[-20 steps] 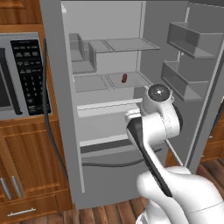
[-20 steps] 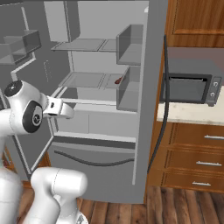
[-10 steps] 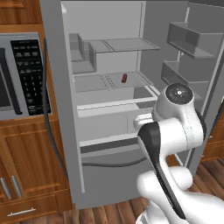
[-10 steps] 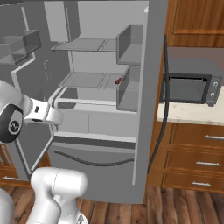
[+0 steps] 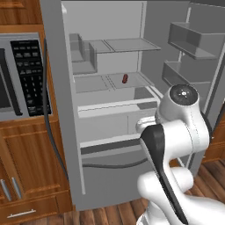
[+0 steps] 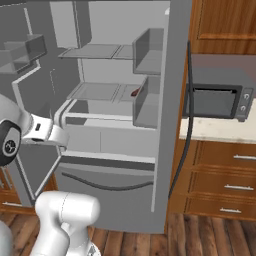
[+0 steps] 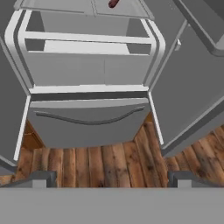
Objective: Move the hot dog bun to the plate on the dining table and place the condiment next to that plate. Then navigate to the fridge and take the sausage and place it on the plate as well.
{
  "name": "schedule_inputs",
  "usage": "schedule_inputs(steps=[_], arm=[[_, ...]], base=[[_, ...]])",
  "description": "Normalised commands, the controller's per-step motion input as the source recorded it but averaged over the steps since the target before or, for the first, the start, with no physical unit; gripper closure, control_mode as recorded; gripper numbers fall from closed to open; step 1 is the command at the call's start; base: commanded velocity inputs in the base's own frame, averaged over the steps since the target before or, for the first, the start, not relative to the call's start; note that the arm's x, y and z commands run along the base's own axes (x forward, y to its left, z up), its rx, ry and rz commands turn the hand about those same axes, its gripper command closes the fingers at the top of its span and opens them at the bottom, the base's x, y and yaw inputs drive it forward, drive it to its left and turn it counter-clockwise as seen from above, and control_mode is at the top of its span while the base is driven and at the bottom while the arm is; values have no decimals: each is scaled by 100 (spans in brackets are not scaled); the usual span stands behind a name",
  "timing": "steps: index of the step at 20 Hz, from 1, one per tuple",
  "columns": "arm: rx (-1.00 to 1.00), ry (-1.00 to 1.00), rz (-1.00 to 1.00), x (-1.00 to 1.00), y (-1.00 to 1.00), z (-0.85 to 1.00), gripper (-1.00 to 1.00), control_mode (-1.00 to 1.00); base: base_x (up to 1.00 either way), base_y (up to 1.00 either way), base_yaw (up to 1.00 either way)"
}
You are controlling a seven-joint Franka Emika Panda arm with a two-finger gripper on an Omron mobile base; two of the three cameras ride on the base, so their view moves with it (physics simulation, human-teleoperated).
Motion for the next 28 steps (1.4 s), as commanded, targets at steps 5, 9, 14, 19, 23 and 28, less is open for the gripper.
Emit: schedule_inputs(steps=[5,9,14,19,23,28], arm=[[0,0,0,0,0,0,-100,100],[0,0,0,0,0,0,-100,100],[0,0,0,0,0,0,-100,100],[0,0,0,0,0,0,-100,100],[7,0,-2,48,-64,0,-100,-100],[7,-5,-5,58,-76,0,-100,-100]], base=[[96,-9,0],[91,-10,0],[67,-19,0],[54,-18,0],[0,0,0],[0,0,0]])
